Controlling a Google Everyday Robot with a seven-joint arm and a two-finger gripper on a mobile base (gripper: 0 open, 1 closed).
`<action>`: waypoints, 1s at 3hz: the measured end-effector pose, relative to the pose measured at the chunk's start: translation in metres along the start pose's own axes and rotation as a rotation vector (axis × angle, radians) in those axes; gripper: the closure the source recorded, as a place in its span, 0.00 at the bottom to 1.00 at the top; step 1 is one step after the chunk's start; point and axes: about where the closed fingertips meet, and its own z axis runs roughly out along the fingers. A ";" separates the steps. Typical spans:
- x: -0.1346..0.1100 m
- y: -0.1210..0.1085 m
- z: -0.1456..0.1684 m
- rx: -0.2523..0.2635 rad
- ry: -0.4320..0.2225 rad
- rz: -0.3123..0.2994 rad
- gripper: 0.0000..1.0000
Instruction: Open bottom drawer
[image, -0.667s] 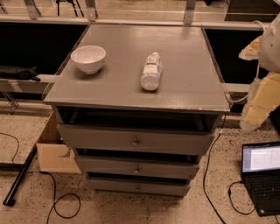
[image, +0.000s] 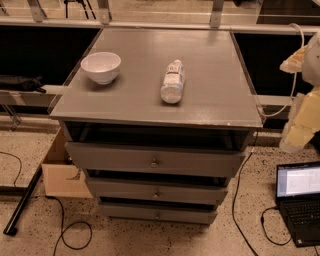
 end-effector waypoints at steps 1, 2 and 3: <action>0.016 0.008 0.004 -0.006 0.009 0.032 0.00; 0.016 0.008 0.004 -0.007 0.009 0.032 0.00; 0.028 0.013 0.012 -0.028 0.004 0.057 0.00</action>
Offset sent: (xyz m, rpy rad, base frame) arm -0.0139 -0.0159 -0.0178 0.0036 0.0385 -0.0341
